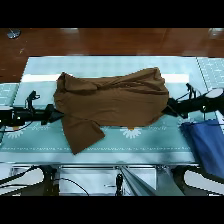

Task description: Fold the shirts.

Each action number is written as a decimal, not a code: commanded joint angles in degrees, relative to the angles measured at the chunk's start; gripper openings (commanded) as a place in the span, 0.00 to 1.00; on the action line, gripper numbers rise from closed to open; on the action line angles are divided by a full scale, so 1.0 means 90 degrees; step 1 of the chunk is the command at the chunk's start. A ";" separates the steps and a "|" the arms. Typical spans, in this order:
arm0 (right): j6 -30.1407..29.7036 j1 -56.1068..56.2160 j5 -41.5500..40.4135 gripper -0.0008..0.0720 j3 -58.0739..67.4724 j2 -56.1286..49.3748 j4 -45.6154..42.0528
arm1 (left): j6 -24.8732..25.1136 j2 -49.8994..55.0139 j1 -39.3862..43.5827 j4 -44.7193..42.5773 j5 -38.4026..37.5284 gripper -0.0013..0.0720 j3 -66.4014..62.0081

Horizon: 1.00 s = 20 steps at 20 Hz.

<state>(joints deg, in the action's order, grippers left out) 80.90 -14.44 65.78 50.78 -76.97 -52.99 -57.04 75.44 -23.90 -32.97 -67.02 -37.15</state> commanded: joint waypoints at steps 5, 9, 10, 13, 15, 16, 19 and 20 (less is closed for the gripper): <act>0.0058 0.0068 0.0656 0.04 0.4935 0.0670 -0.0092 | 0.0095 -0.1586 0.0000 0.2698 0.0131 0.04 -0.3466; 0.0342 0.0068 0.0763 0.04 0.6572 0.1710 -0.0347 | -0.0860 -0.2565 -0.0097 0.1222 0.0872 0.04 -0.5790; 0.0340 0.0068 0.0758 0.04 0.6625 0.2089 -0.0486 | -0.1117 -0.2822 -0.0117 0.0556 0.0908 0.04 -0.6171; 0.0736 0.0068 0.1212 0.04 0.6623 0.3206 -0.1644 | -0.1843 -0.3806 -0.0279 -0.1467 0.0899 0.04 -0.6798; 0.0801 0.0068 0.1620 0.04 0.6623 0.3815 -0.2157 | -0.2297 -0.4554 -0.0325 -0.2412 0.0801 0.04 -0.6812; 0.0806 0.0068 0.1804 0.04 0.6623 0.4090 -0.2293 | -0.2540 -0.4898 -0.0321 -0.2919 0.0668 0.04 -0.6810; 0.0884 0.0068 0.2419 0.04 0.6623 0.4670 -0.2577 | -0.2812 -0.5649 -0.0056 -0.4381 0.0328 0.04 -0.6810; 0.0908 0.0068 0.2674 0.04 0.6623 0.4796 -0.2618 | -0.2917 -0.5785 0.0253 -0.4677 0.0270 0.04 -0.6810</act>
<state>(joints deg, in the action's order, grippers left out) 88.01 -13.85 83.35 110.06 -38.85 -72.51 -78.74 29.26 -24.86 -60.34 -62.43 -97.62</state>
